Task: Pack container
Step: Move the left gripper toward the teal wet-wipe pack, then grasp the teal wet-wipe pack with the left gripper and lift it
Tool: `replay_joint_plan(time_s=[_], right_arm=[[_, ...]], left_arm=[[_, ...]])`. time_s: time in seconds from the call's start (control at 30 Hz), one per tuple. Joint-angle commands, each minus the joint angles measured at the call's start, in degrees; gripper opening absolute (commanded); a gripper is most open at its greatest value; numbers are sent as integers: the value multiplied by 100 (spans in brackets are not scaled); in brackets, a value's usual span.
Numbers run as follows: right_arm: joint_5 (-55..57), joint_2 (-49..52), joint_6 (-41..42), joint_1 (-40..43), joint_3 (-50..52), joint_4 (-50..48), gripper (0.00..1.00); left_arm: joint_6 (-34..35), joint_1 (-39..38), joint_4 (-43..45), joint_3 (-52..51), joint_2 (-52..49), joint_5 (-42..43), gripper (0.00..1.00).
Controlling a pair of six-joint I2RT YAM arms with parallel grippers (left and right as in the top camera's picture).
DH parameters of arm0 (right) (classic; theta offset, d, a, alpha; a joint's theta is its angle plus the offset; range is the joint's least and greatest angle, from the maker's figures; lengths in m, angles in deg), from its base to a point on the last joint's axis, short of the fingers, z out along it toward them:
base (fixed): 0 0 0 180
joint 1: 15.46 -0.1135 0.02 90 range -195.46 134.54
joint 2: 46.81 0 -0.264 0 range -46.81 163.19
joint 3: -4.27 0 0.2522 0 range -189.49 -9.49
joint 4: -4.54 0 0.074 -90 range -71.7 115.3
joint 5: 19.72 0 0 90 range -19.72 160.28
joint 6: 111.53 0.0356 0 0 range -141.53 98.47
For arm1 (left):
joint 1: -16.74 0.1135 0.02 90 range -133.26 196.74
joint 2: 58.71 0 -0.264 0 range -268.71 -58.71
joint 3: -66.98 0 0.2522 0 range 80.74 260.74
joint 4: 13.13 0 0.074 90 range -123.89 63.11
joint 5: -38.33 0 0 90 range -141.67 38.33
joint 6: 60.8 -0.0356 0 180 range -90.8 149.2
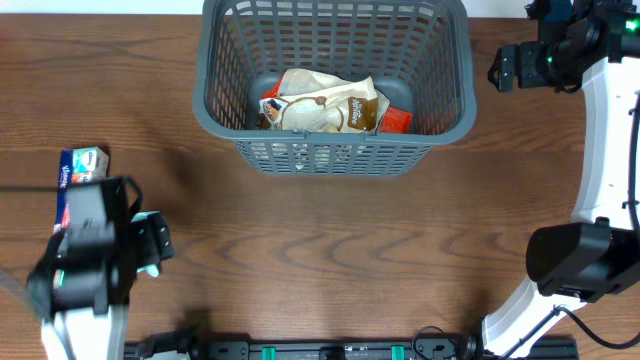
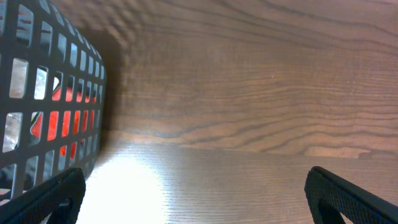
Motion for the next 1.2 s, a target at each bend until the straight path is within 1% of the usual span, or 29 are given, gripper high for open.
replay_joint_plan(time_s=[0.0, 0.2, 0.33, 0.43, 0.57, 0.77, 0.9, 1.0, 1.17], right_arm=[[-9, 44, -50, 72, -2, 11, 99], [-9, 44, -52, 74, -2, -15, 99], [-7, 44, -55, 74, -2, -101, 99], [-7, 44, -55, 76, -2, -149, 99], [-9, 44, -52, 76, -2, -210, 99], [-9, 44, -52, 76, -2, -166, 99], [-7, 44, -52, 76, -2, -140, 99], [-9, 44, -52, 76, -2, -131, 99], [-7, 44, -52, 76, -2, -120, 99]], left_arm=[[83, 151, 219, 0, -654, 136, 99], [42, 835, 1008, -2, -1777, 682, 99], [59, 1318, 1405, -76, -2197, 911, 99], [-35, 1517, 1823, -411, -2256, 1073, 99], [-203, 1488, 2417, -1032, -2251, 1414, 99], [-273, 1478, 3158, -1576, -2253, 1438, 99], [-791, 1478, 3508, -1694, -2361, 1438, 99], [-1106, 1488, 3602, -1694, -2636, 1438, 99], [-1215, 1488, 3731, -1694, -3324, 1438, 99]])
